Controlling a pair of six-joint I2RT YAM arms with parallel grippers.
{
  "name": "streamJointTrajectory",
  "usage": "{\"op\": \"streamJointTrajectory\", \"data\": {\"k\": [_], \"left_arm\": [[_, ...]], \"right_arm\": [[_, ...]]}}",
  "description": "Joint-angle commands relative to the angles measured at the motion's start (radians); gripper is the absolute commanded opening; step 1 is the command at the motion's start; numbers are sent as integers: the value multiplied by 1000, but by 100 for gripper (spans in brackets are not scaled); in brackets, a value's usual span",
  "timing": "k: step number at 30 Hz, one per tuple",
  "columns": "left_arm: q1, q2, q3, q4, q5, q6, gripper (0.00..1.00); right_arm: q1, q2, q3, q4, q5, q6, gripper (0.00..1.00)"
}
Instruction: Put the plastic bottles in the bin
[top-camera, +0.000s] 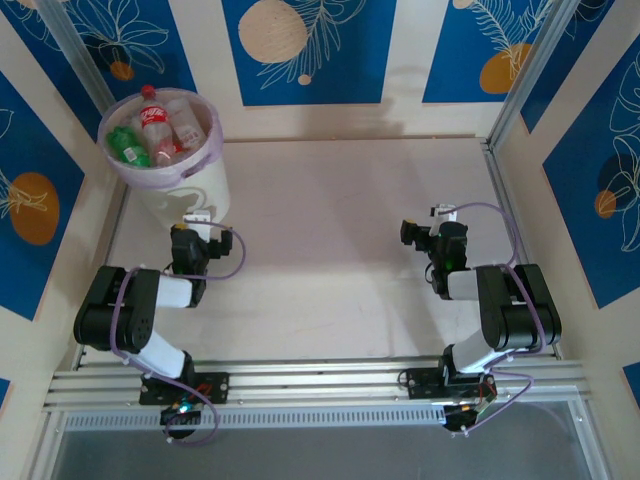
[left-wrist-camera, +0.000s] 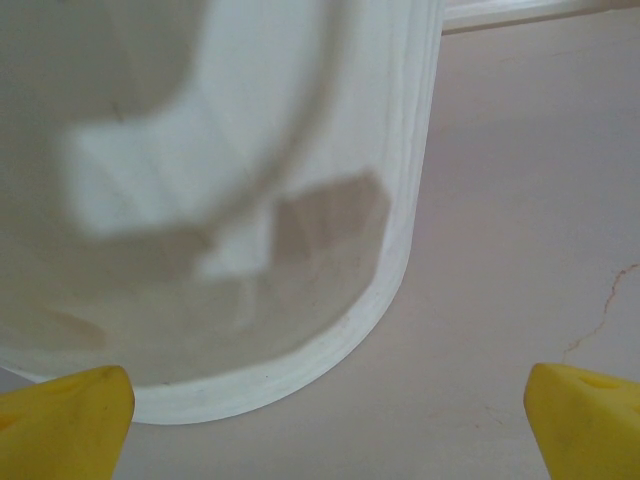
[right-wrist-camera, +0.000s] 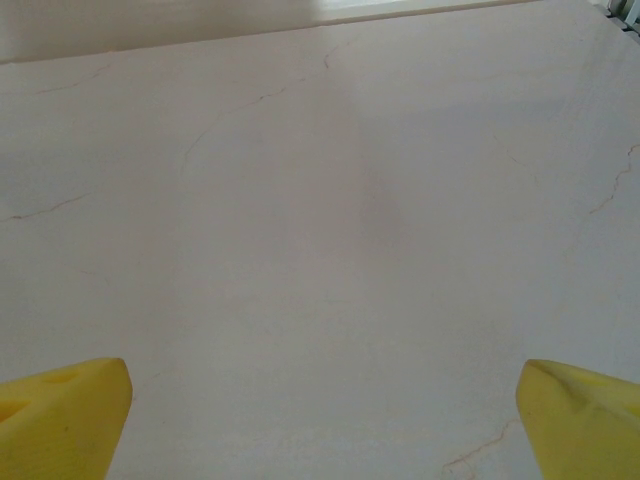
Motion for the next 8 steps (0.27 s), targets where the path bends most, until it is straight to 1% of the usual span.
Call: {"op": "streamJointTrajectory", "data": {"k": [1, 8], "left_arm": [[6, 7, -8, 31, 14, -16, 100], [5, 6, -8, 32, 13, -15, 100]], "right_arm": [[2, 4, 9, 26, -4, -1, 99], [3, 0, 2, 38, -1, -1, 99]]}}
